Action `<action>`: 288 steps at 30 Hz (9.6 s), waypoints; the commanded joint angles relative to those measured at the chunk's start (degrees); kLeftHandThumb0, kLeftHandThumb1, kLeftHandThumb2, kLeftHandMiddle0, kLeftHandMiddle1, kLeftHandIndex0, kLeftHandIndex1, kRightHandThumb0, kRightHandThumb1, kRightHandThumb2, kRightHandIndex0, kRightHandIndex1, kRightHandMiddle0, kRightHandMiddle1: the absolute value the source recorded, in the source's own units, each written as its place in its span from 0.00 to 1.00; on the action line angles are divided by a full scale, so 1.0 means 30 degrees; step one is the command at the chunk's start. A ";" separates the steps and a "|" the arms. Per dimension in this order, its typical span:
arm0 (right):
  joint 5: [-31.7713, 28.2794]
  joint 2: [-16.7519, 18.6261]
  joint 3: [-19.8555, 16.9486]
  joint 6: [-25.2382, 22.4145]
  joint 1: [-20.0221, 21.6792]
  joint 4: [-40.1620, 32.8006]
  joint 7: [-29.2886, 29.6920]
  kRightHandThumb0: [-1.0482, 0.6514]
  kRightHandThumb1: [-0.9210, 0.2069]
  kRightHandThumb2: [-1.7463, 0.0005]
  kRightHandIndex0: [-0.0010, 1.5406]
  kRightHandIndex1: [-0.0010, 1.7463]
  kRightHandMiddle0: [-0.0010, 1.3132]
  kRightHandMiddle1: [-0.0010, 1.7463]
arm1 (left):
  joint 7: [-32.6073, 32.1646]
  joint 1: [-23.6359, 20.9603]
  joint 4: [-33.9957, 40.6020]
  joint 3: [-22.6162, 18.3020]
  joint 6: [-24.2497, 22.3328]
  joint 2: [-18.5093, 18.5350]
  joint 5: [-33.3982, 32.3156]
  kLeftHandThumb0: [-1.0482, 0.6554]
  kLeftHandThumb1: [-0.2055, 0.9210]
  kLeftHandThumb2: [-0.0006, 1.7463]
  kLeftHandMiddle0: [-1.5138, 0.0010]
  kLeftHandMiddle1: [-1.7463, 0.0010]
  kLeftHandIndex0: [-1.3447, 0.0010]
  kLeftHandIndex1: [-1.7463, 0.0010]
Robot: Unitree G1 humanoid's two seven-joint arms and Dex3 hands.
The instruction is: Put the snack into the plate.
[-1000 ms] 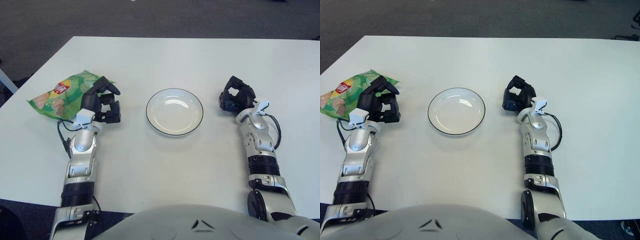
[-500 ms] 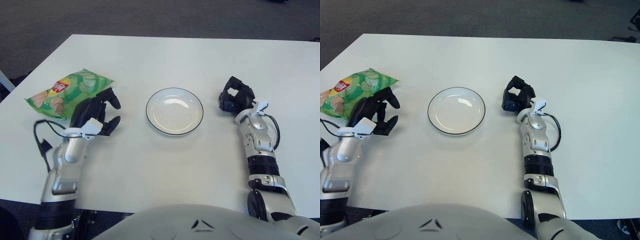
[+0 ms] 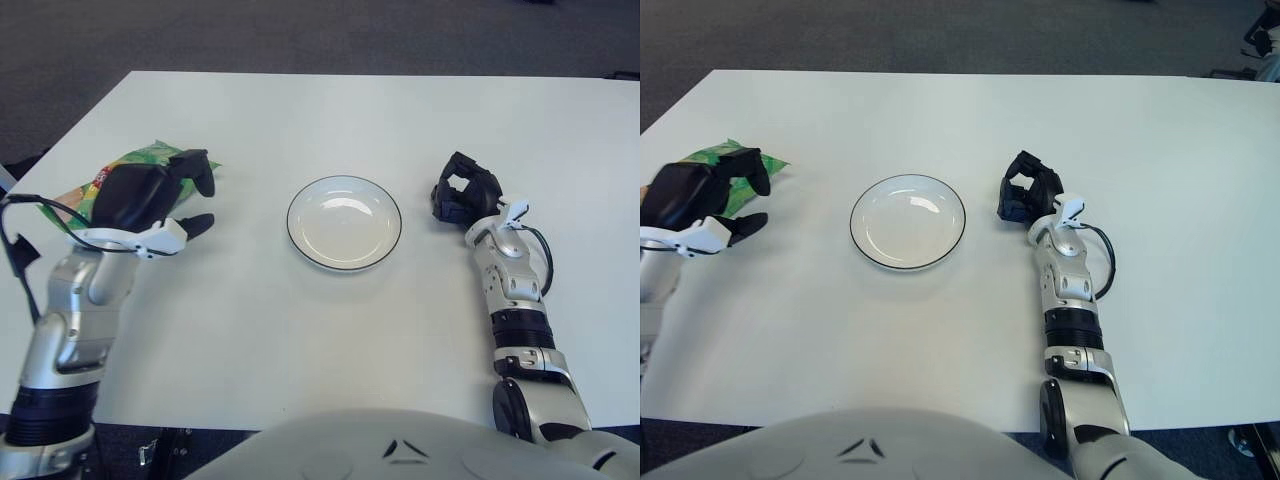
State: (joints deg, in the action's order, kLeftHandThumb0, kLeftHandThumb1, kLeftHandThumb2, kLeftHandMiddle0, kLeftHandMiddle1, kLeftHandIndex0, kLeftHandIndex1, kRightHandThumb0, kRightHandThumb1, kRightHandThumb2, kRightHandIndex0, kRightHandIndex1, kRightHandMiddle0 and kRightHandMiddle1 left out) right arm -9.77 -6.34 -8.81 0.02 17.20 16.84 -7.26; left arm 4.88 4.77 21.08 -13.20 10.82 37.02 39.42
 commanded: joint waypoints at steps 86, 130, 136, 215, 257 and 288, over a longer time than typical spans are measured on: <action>0.1120 -0.0279 0.1041 -0.1031 -0.1208 0.2117 0.0117 0.32 0.58 0.21 0.84 1.00 0.50 1.00 | -0.5546 -0.9349 -2.0903 0.5026 -0.3921 0.0036 0.1846 0.00 1.00 0.25 1.00 1.00 1.00 0.98; 0.1010 -0.0567 0.1250 -0.1702 -0.1321 0.1536 -0.0145 0.32 0.58 0.21 0.83 1.00 0.50 1.00 | -1.5249 -1.2331 -2.8170 0.9401 -0.0870 0.0031 0.0444 0.62 0.12 0.91 0.35 0.28 0.40 0.00; 0.1148 -0.0691 0.1381 -0.1686 -0.1252 0.1659 -0.0288 0.32 0.58 0.21 0.84 1.00 0.50 1.00 | -1.5659 -1.2230 -2.7289 0.9763 -0.0837 0.0153 0.0488 0.62 0.06 0.97 0.31 0.23 0.41 0.00; 0.1203 -0.1242 0.1691 -0.1479 -0.0775 0.2718 -0.1077 0.33 0.57 0.22 0.83 1.00 0.49 1.00 | -0.6828 -1.5196 -1.1154 0.9840 0.9919 -0.3146 0.0029 0.62 0.19 0.94 0.43 0.05 0.54 0.00; 0.1441 -0.1312 0.2049 -0.1769 -0.0908 0.2202 -0.0899 0.33 0.57 0.22 0.84 1.00 0.49 1.00 | -0.2076 -1.3651 -1.2161 1.1147 1.0437 -0.5966 -0.1835 0.61 0.20 0.93 0.43 0.05 0.55 0.00; 0.1118 -0.1241 0.2078 -0.2411 -0.1186 0.1370 -0.0839 0.33 0.57 0.22 0.83 1.00 0.49 1.00 | 0.0374 -1.2683 -1.5097 1.1366 0.8508 -0.7434 -0.4409 0.61 0.14 0.96 0.39 0.07 0.51 0.00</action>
State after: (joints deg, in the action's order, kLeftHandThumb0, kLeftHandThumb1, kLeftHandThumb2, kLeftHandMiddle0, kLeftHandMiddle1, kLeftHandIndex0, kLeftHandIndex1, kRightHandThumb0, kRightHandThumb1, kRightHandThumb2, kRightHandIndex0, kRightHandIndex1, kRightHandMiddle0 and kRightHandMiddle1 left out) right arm -7.53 -10.62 -4.06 -2.02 18.28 17.97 -9.05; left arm 3.66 -35.19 -22.38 20.21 37.63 14.69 26.77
